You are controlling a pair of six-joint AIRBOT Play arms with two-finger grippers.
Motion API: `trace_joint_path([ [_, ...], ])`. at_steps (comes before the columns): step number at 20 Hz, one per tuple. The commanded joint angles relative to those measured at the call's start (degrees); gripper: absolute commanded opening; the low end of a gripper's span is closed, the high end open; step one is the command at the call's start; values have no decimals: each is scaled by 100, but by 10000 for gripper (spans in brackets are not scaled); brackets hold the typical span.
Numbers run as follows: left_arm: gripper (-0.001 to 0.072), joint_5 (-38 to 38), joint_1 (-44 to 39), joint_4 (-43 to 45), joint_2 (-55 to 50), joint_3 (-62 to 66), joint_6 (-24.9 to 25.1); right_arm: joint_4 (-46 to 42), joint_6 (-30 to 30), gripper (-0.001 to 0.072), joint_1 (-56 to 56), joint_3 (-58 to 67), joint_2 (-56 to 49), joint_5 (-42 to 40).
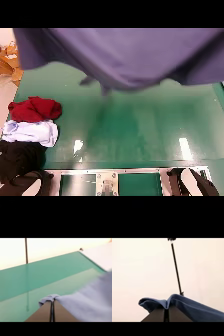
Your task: Fold the shirts.
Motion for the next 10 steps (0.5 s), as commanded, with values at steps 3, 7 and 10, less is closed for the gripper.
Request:
trace_joint_path([
  [3, 23, 17, 4, 177, -293, -861, -7, -313, 0, 17, 374, -479, -459, 72],
  [7, 23, 140, 2, -216, -1069, -2087, 48, -916, 216, 17, 1458, -857, -1875, 181],
  [10, 23, 114, 2, -817, -1683, -3023, 251, -1095, 417, 17, 2055, -850, -3128, 175],
])
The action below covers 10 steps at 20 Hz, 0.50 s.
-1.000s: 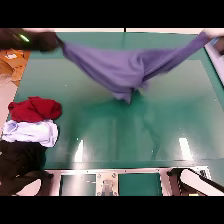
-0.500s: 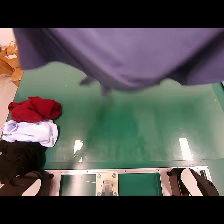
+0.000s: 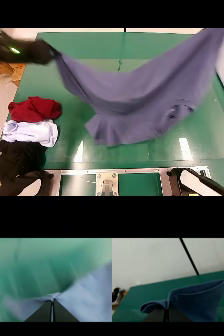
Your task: Fold the shirts.
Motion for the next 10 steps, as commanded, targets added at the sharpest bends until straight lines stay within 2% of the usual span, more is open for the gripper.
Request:
trace_joint_path([
  [1, 23, 13, -50, -704, -684, -1189, 264, -271, 297, 17, 697, -81, -1403, 46],
  [3, 24, 162, -251, -748, -1019, -1941, 341, -275, 323, 17, 861, -81, -2044, 46],
  [8, 23, 1316, -931, -1051, -1932, -3001, 450, -343, 640, 21, 852, -83, -2874, 264],
  [10, 24, 1554, -1058, -1110, -2175, -2997, 564, -428, 706, 352, 634, -55, -2817, 332],
])
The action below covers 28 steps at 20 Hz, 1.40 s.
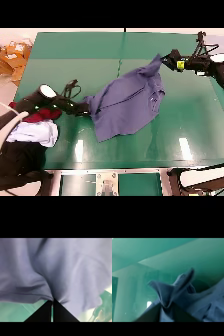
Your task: Fold the shirts.
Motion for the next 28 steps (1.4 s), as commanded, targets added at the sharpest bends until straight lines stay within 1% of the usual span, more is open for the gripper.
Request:
trace_joint_path([
  [1, 26, 485, -219, -173, -431, -256, 127, -131, 216, 358, -361, 74, -136, 361],
  [2, 99, 273, -111, -177, -417, -149, 127, -251, 319, 356, -654, 131, -22, 629],
  [3, 453, -116, 37, -177, -387, 9, 125, -391, 378, 348, -933, 144, 122, 870],
  [4, 661, -625, 232, -179, -352, 219, 42, -540, 380, 328, -1241, 142, 291, 1189],
  [5, 665, -1163, 424, -179, -343, 518, 39, -706, 490, 254, -1517, 107, 455, 1537],
  [7, 665, -1821, 831, -175, -341, 1119, 48, -1088, 723, 257, -1888, -385, 931, 1956],
  [8, 665, -1895, 1023, -173, -341, 1388, 46, -1285, 861, 262, -1963, -896, 1257, 1989],
  [10, 665, -1786, 1394, -127, -341, 1873, 44, -1698, 1307, 263, -1928, -2140, 1945, 1982],
  [11, 665, -1709, 1585, -127, -341, 2070, 44, -1871, 1676, 279, -1849, -2896, 2321, 1987],
  [12, 665, -1652, 1738, -131, -341, 2210, 42, -2006, 1934, 314, -1729, -3641, 2673, 1982],
  [13, 665, -1617, 1869, -131, -341, 2308, 44, -2020, 1956, 332, -1587, -4310, 2959, 1912],
  [15, 665, -1620, 2035, -127, -343, 2354, 50, -1963, 1956, 332, -1139, -5525, 3377, 1512],
  [16, 665, -1641, 2074, -114, -343, 2352, 107, -1753, 1954, 334, -848, -6026, 3434, 1237],
  [17, 665, -1639, 2074, -76, -343, 2354, 133, -1394, 1926, 368, -540, -6413, 3414, 916],
  [18, 665, -1639, 2074, -55, -343, 2352, 133, -892, 1703, 402, -157, -6747, 3386, 452],
  [19, 665, -1639, 2074, -50, -343, 2352, 133, -402, 1537, 402, 219, -6942, 3340, 37],
  [20, 665, -1633, 2074, -48, -343, 2352, 136, 28, 1386, 403, 612, -7001, 3244, -308],
  [22, 665, -1644, 2074, -44, -343, 2352, 136, 638, 1231, 402, 1248, -6922, 3018, -645],
  [25, 665, -1655, 2074, -39, -343, 2354, 142, 973, 1222, 398, 1899, -6610, 2549, -874],
  [26, 665, -1657, 2074, -39, -343, 2354, 188, 1019, 1220, 382, 2050, -6489, 2378, -887],
  [27, 665, -1659, 2074, -37, -343, 2352, 247, 1019, 1126, 302, 2151, -6367, 2245, -988],
  [28, 665, -1659, 2074, -31, -343, 2354, 262, 1014, 990, 177, 2181, -6229, 2142, -1102],
])
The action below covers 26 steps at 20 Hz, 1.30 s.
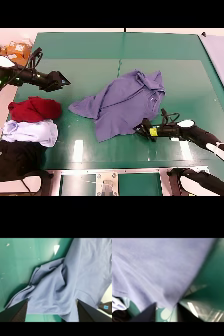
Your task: Fold the shirts.
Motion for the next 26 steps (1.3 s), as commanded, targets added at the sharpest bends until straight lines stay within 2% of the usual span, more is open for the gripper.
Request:
trace_joint_path([
  [1, 665, -7, 9, 20, -2, 7, 94, 254, -385, 83, 369, 363, -374, -433],
  [2, 665, -17, 9, 50, -2, 7, 96, 111, -518, 18, 247, 503, -356, -356],
  [3, 665, -44, 9, 98, -2, 7, 96, -254, -511, 17, 37, 654, -321, -136],
  [4, 665, -92, 9, 186, -2, 17, 96, -920, -328, 17, -330, 824, -254, 264],
  [7, 665, -256, 9, 476, -2, 15, 68, -3442, 848, 17, -1902, 1320, 114, 1244],
  [8, 665, -256, 9, 557, -2, 13, 31, -3965, 1047, 17, -2538, 1530, 208, 1425],
  [9, 665, -278, 9, 562, -7, 11, 28, -4135, 1045, 17, -3123, 1729, 232, 1530],
  [12, 665, -299, -96, 555, -7, -358, -120, -4052, 697, 18, -4033, 1982, 212, 1550],
  [17, 665, -35, -850, 466, -7, -2046, -155, -3814, 426, 18, -4054, 1991, 212, 1456],
  [22, 665, 544, -1904, -553, -7, -3309, 85, -3705, 356, 18, -4054, 1989, 212, 1414],
  [26, 664, 1250, -2697, -1202, -9, -3541, 114, -3467, 278, 18, -4046, 1989, 212, 1423],
])
